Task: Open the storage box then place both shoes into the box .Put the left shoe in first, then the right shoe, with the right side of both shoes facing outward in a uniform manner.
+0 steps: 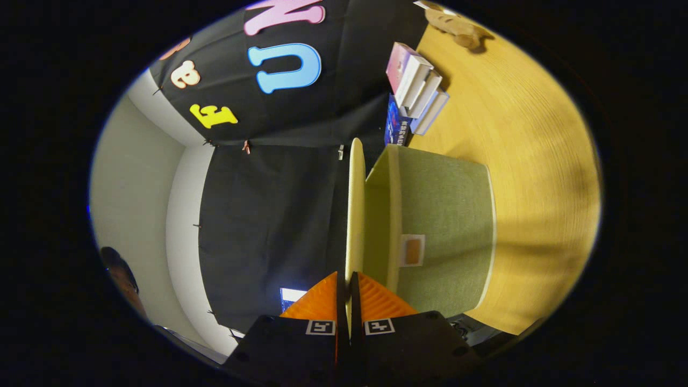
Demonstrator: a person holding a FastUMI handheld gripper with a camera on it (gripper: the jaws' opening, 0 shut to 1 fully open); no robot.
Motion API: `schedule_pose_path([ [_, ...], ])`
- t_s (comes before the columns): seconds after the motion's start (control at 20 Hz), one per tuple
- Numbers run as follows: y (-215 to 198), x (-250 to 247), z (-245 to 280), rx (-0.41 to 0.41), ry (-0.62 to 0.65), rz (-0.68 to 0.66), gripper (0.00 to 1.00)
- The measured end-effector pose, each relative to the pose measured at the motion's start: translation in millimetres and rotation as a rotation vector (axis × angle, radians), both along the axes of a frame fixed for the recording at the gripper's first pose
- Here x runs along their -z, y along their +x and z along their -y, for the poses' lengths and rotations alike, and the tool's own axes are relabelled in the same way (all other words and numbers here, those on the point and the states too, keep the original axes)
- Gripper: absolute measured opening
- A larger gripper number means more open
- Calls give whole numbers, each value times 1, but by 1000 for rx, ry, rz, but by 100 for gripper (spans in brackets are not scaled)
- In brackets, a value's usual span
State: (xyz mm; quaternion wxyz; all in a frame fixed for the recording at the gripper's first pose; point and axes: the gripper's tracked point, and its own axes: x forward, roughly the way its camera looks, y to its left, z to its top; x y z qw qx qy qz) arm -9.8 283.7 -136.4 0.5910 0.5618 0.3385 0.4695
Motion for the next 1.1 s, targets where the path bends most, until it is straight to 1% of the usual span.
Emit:
schedule_pose_path([
  [0.2, -2, -61, -23, 3, -18, 93, 5],
  [0.45, -3, -121, -81, -3, -61, 180, 6],
  [0.65, -1, -142, -138, -2, -90, 209, 7],
  [0.8, -5, -143, -180, -7, -142, 246, 8],
  [0.85, -7, -142, -191, -17, -154, 255, 11],
  [0.95, -10, -141, -208, -35, -168, 254, 15],
  [1.0, -11, -139, -213, -42, -177, 249, 19],
  [1.1, -13, -135, -218, -50, -196, 251, 47],
])
